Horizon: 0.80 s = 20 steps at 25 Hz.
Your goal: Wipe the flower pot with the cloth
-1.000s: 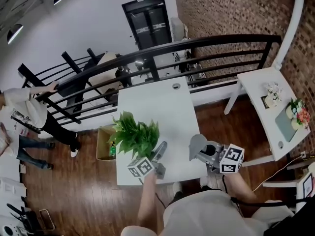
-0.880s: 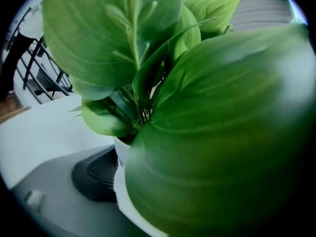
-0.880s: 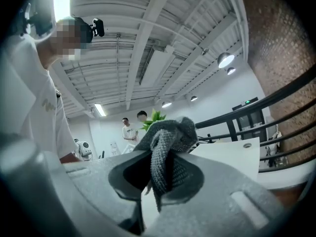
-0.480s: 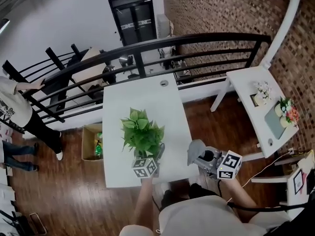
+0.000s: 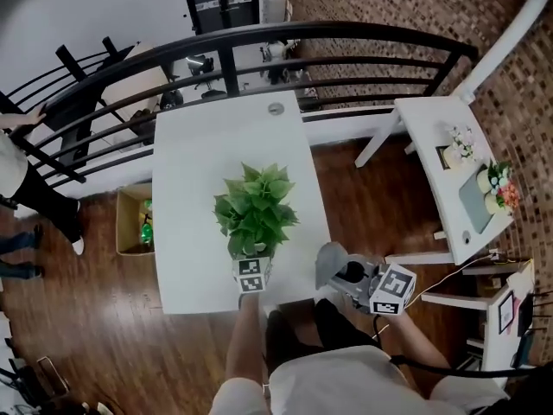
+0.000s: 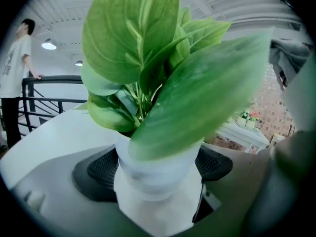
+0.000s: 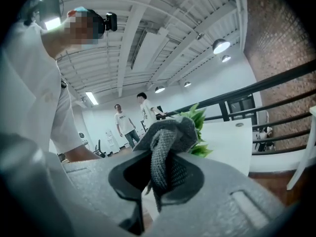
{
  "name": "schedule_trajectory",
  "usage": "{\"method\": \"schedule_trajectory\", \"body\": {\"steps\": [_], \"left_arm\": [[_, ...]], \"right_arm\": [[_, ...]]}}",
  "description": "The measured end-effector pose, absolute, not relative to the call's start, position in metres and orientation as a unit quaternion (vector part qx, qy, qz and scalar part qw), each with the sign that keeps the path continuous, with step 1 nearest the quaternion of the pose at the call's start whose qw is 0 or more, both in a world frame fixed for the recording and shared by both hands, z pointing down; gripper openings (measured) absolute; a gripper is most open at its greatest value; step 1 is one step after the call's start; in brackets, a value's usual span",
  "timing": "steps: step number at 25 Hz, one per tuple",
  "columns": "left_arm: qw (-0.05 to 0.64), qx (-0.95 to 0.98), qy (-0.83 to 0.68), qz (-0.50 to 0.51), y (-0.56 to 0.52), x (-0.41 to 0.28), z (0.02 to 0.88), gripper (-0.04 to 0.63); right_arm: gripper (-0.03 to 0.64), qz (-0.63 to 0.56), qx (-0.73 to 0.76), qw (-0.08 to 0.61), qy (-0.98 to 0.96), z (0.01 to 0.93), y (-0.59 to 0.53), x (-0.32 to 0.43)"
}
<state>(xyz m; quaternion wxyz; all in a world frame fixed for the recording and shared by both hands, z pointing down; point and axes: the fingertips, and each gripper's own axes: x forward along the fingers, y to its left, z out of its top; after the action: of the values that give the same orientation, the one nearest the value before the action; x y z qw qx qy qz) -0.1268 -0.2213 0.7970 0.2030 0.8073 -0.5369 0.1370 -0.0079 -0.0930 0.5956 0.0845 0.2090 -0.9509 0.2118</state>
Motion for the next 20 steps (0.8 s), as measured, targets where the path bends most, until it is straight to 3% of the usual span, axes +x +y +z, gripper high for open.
{"method": "schedule_trajectory", "body": {"steps": [6,20], "left_arm": [[0.209,0.804,-0.527,0.180,-0.214,-0.123,0.838,0.517],[0.196,0.717,-0.648,0.164,-0.122,-0.157,0.750,0.509]], "right_arm": [[0.018,0.220,0.191,0.084,-0.953,0.607,-0.095,-0.017],[0.018,0.174,0.177,0.020,-0.969,0.564,-0.119,-0.005]]}}
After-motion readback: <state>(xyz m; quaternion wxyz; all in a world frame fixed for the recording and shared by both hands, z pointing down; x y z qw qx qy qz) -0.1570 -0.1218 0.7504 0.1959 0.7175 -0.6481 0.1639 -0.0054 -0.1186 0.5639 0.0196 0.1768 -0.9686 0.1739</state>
